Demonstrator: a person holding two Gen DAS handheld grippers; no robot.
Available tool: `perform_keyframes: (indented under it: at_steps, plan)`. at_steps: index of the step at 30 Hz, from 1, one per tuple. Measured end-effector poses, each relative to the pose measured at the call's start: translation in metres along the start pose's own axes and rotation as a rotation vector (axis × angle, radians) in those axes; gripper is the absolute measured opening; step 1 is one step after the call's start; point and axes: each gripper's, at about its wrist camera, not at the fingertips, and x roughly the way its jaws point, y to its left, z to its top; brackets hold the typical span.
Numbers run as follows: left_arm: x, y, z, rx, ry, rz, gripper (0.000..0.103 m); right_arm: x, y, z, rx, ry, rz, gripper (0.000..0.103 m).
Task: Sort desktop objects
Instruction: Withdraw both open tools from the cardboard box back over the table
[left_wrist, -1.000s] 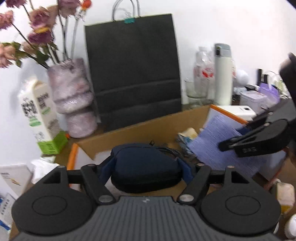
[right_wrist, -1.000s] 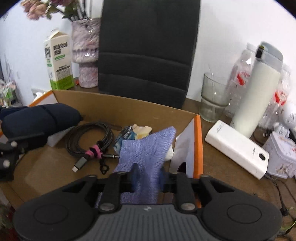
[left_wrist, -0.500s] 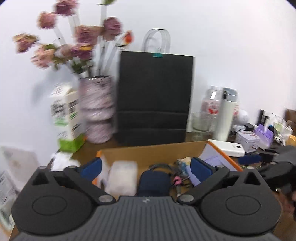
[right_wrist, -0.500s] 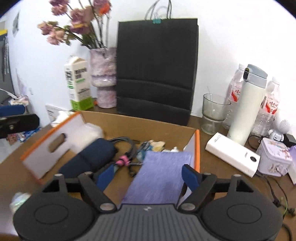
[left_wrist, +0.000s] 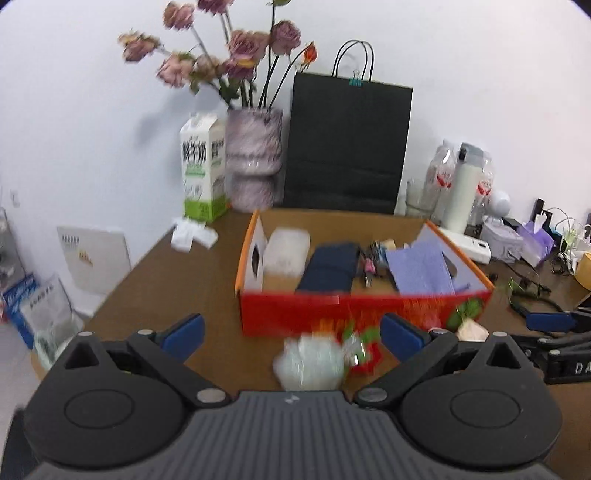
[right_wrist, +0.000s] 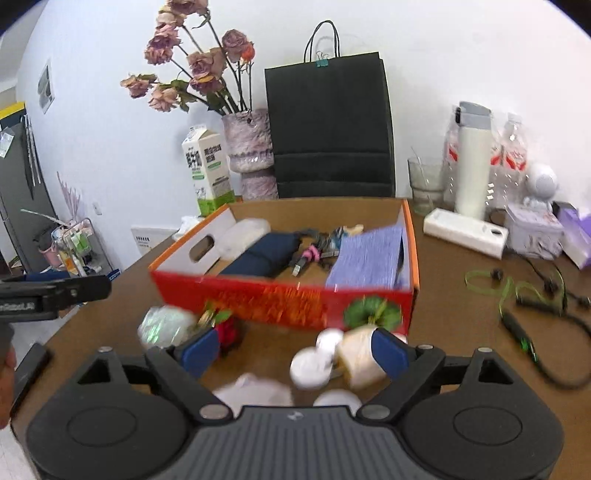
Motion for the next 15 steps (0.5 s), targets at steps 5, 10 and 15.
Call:
perform_keyframes:
  at_steps: [5, 10, 15]
  plan:
    - [-0.027, -0.001, -0.025, 0.031, -0.018, 0.032, 0.103, -0.028, 0.013, -0.038, -0.023, -0.013, -0.007, 0.090]
    - [-0.041, 0.001, -0.063, -0.018, -0.023, 0.060, 0.103, -0.055, 0.025, -0.073, -0.029, -0.102, -0.003, 0.091]
    - [-0.038, -0.001, -0.096, 0.002, 0.012, 0.049, 0.103, -0.065, 0.036, -0.106, -0.013, -0.143, -0.004, 0.091]
